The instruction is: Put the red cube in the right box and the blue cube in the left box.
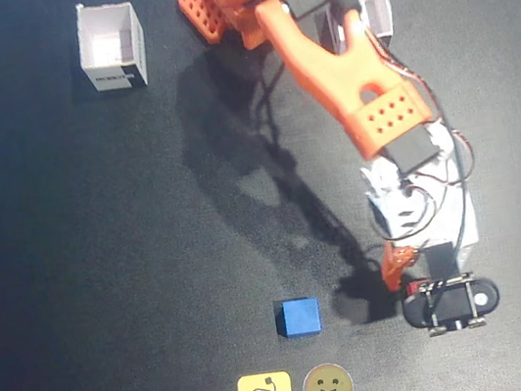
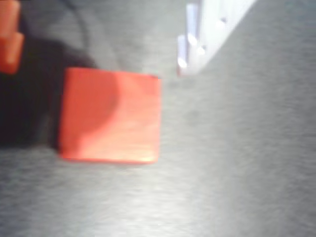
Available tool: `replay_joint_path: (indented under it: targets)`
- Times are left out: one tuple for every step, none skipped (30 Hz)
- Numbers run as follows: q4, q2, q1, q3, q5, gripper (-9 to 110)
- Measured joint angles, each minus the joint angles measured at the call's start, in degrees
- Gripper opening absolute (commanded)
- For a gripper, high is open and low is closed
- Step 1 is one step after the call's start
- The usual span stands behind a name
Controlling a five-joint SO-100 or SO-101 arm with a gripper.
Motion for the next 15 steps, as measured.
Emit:
replay_joint_path:
  targets:
    - [0.0,-0.4,-0.2,-0.4,0.2,25]
    - [0.0,-0.8,-0.3,-0.9,0.2,25]
    - [0.0,-1.3,-0.3,-1.4,0.2,25]
    - [0.0,-1.7,-0.3,-1.8,0.2,25]
    - [0.0,-1.8,-0.3,-2.0,0.2,25]
    - [0.0,-2.4,-0.3,-2.5,0.2,25]
    - [0.0,-2.7,-0.3,-2.8,0.2,25]
    - [0.0,-2.9,-0.3,-2.9,0.5,25]
    - [0.0,-3.1,-0.3,-2.9,0.7,25]
    - [0.0,-3.2,-0.3,-3.0,0.8,25]
    - [0.0,-3.2,-0.3,-3.0,0.8,25]
    - [0.0,-3.3,-0.3,-3.0,0.8,25]
    - [-0.3,-3.3,-0.3,-3.0,0.8,25]
    - [-0.9,-3.3,-0.3,-3.0,0.8,25]
    - [-1.4,-3.3,-0.3,-3.0,0.8,25]
